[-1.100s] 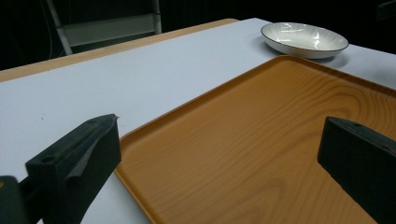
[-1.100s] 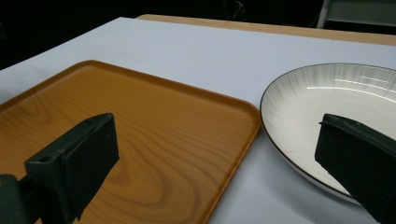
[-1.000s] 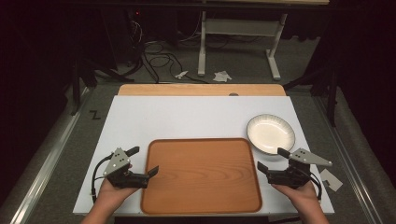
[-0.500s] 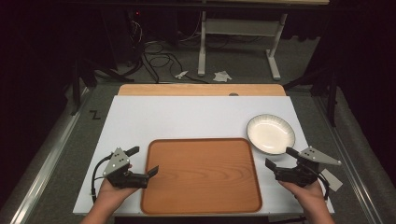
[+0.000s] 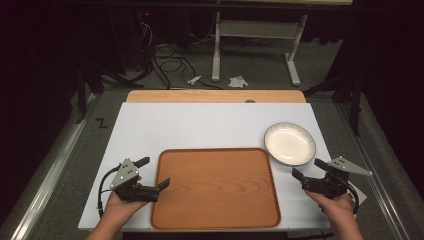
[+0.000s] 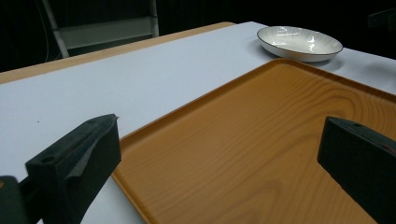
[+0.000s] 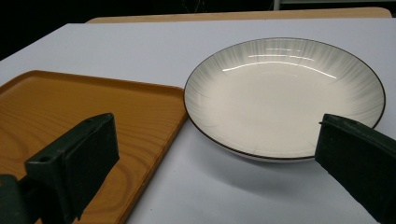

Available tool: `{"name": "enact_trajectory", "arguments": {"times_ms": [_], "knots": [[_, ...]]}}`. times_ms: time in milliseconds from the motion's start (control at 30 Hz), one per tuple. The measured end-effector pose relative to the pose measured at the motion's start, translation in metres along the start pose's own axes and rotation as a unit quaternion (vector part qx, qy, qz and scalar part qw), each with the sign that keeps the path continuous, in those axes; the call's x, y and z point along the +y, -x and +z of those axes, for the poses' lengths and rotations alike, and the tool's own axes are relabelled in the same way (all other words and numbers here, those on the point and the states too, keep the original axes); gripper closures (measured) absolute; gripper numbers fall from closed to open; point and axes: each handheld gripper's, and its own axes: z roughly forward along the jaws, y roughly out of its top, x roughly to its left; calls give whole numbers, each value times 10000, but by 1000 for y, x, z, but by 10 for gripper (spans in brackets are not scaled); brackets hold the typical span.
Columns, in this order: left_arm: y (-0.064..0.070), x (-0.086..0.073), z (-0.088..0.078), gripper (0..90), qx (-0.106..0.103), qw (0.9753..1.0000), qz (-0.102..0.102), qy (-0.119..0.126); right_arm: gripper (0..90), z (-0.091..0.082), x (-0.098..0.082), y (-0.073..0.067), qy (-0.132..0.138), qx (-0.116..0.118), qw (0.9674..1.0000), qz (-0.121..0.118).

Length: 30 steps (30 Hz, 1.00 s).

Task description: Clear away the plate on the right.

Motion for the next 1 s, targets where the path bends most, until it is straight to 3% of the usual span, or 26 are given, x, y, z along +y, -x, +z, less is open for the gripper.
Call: {"name": "enact_trajectory", "arguments": {"times_ms": [400,800,933,1000], "knots": [[1,0,1,5,-31,10000,0,-9,0,0,-5,14,-71,-157,9997,192],[1,0,2,5,-93,10000,-5,-33,12,3,-7,18,-187,-257,9990,327],[1,0,3,5,-114,9999,-9,-37,13,6,-1,19,-298,-299,9983,403],[1,0,3,6,-110,9999,5,-36,30,8,4,18,-321,-375,9983,301]]}}
